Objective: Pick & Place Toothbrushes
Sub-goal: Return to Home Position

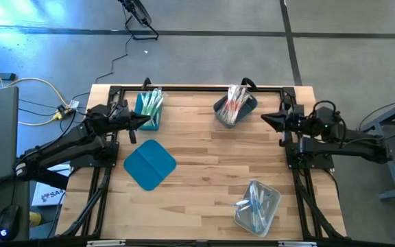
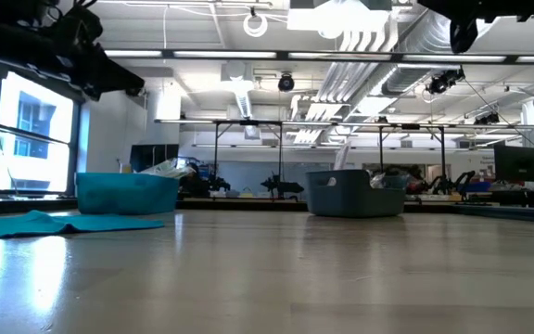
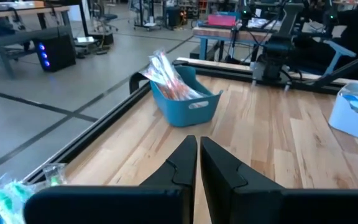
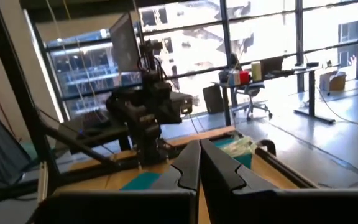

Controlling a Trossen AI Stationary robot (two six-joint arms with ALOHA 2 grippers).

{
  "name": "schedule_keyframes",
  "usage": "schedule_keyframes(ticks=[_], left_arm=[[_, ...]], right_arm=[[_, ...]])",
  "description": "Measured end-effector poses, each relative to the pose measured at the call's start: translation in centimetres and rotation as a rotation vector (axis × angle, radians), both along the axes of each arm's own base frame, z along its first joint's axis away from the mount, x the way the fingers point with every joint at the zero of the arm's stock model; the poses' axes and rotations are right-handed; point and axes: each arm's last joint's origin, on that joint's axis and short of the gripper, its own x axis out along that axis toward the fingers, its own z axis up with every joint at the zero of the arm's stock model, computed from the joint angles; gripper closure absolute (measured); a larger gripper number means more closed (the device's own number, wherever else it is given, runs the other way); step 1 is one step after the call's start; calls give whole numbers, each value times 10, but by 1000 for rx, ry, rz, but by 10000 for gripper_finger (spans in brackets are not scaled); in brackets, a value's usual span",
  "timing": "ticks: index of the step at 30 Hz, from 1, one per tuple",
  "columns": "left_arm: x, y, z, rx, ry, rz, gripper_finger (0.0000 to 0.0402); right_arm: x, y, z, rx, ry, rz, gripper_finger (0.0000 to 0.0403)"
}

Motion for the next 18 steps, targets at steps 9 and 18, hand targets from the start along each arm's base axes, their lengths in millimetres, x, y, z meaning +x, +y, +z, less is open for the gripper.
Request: schedule_keyframes(ticks=[9,18], left_arm=[[-11,-5,-2,-9,5,36,382],[-17,-9,-1,-5,-13,43,382]], right_arm=[[-17,2,1,29,-36,-50,400],[-34,4,0,29,-63,-63,400]])
